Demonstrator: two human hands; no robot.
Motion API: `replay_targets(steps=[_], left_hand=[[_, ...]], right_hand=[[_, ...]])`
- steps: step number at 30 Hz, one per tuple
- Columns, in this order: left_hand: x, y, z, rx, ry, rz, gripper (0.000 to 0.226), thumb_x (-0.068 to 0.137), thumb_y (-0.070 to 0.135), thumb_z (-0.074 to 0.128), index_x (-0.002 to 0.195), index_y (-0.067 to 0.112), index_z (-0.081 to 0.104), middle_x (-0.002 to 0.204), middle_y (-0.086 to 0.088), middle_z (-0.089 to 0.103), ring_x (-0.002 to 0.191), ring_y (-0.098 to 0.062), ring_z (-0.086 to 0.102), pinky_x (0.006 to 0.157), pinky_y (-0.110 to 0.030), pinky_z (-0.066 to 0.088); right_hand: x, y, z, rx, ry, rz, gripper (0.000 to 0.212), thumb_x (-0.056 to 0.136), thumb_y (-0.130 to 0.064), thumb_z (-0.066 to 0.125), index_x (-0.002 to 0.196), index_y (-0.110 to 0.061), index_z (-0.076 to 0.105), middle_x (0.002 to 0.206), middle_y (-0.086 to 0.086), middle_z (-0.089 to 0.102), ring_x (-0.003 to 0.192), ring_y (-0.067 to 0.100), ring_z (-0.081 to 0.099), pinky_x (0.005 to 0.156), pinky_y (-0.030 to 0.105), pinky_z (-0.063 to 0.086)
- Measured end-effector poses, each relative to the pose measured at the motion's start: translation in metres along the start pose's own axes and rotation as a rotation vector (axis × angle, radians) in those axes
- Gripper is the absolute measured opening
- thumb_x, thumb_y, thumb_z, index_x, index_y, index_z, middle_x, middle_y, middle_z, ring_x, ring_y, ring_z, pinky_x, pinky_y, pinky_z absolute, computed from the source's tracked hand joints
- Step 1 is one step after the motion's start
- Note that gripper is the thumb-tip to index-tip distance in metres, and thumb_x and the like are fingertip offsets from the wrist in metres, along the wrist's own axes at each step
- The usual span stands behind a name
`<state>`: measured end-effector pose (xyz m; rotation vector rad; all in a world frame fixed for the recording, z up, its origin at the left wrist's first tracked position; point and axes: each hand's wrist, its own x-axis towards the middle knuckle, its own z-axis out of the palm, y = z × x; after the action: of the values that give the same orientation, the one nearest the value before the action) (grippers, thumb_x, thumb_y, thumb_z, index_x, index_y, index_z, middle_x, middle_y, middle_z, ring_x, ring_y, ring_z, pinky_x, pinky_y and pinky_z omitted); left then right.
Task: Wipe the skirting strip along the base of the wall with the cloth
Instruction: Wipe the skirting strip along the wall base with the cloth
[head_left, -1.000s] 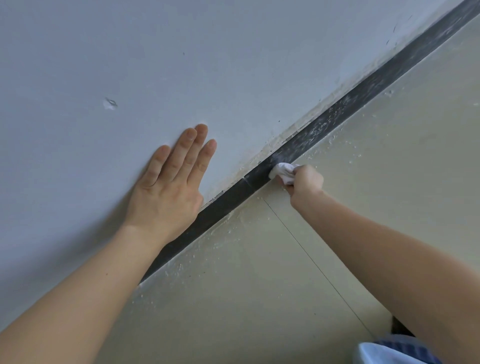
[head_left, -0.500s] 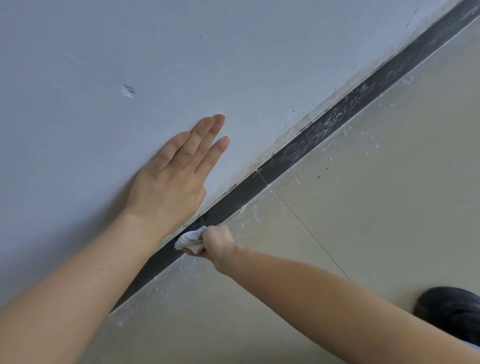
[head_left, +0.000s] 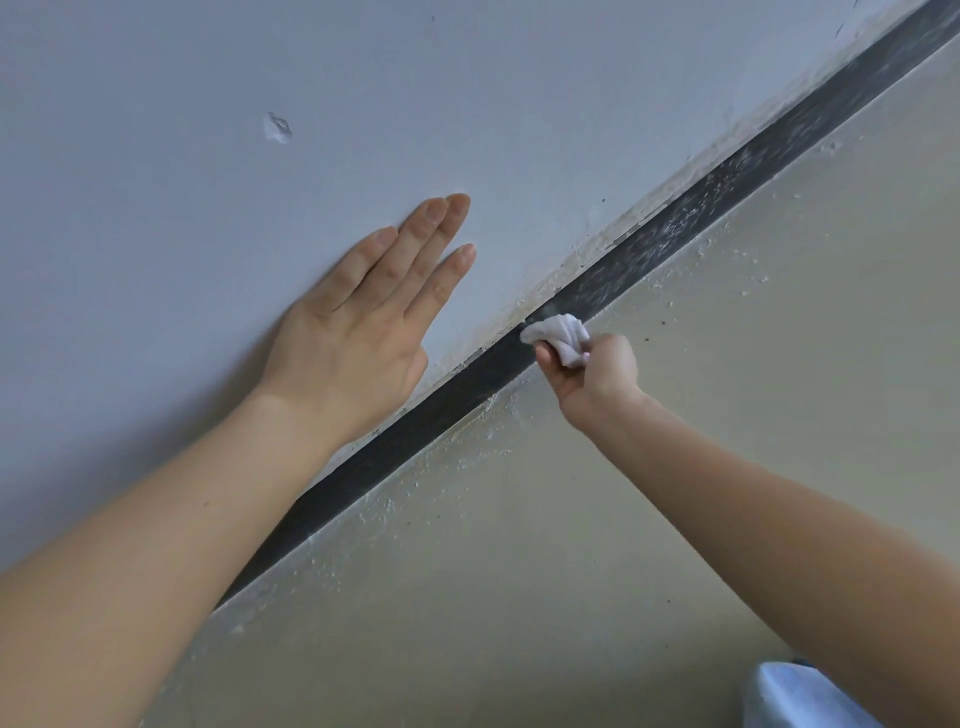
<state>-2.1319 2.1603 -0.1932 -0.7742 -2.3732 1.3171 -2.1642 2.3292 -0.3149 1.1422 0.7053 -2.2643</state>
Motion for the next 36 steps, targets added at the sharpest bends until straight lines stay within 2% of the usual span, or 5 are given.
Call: replay_targets(steps=[9,12,17,29,36], left_hand=[[0.001,0.002,0.001,0.035,-0.005,0.006,0.074,0.088,0.022,0.032,0.155,0.009,0.003,0.16,-0.012,-0.002,0.146,-0.023,0.004,0.114,-0.035,-0.003],[0.001,0.003,0.003,0.07,0.007,0.017,0.075,0.087,0.02,0.034,0.155,0.009,0.004,0.16,-0.011,0.005,0.145,-0.022,0.007,0.113,-0.035,-0.001],[0.001,0.003,0.003,0.101,0.0,0.013,0.075,0.087,0.022,0.034,0.155,0.009,0.005,0.16,-0.011,0.006,0.145,-0.022,0.008,0.113,-0.035,-0.002],[0.0,0.002,0.0,0.072,-0.016,-0.016,0.075,0.087,0.024,0.034,0.155,0.01,0.004,0.159,-0.013,-0.004,0.146,-0.024,0.005,0.115,-0.035,-0.002],[0.015,0.013,-0.009,0.052,-0.062,-0.022,0.077,0.086,0.025,0.03,0.155,0.009,0.0,0.159,-0.014,-0.009,0.145,-0.028,-0.008,0.116,-0.04,-0.01]], right_hand=[[-0.012,0.118,0.006,-0.715,-0.214,0.342,0.018,0.094,0.002,0.039,0.087,-0.005,0.054,0.08,0.009,0.057,0.072,0.019,0.061,0.08,0.035,0.058],[-0.007,0.121,0.02,-0.617,-0.224,0.331,0.027,0.096,0.001,0.037,0.116,0.004,0.053,0.085,0.009,0.057,0.077,0.018,0.061,0.078,0.029,0.058],[-0.008,0.066,0.026,-0.458,-0.148,0.248,0.021,0.091,0.012,0.036,0.075,0.004,0.048,0.085,0.022,0.058,0.066,0.021,0.059,0.082,0.034,0.057],[-0.006,-0.064,-0.002,-0.023,0.082,-0.152,0.033,0.094,-0.002,0.031,0.105,0.002,0.061,0.092,0.016,0.066,0.057,0.018,0.063,0.058,0.023,0.059],[-0.028,0.0,0.005,-0.435,0.025,0.14,0.019,0.093,-0.001,0.044,0.1,0.002,0.061,0.086,0.016,0.062,0.065,0.022,0.056,0.077,0.031,0.054]])
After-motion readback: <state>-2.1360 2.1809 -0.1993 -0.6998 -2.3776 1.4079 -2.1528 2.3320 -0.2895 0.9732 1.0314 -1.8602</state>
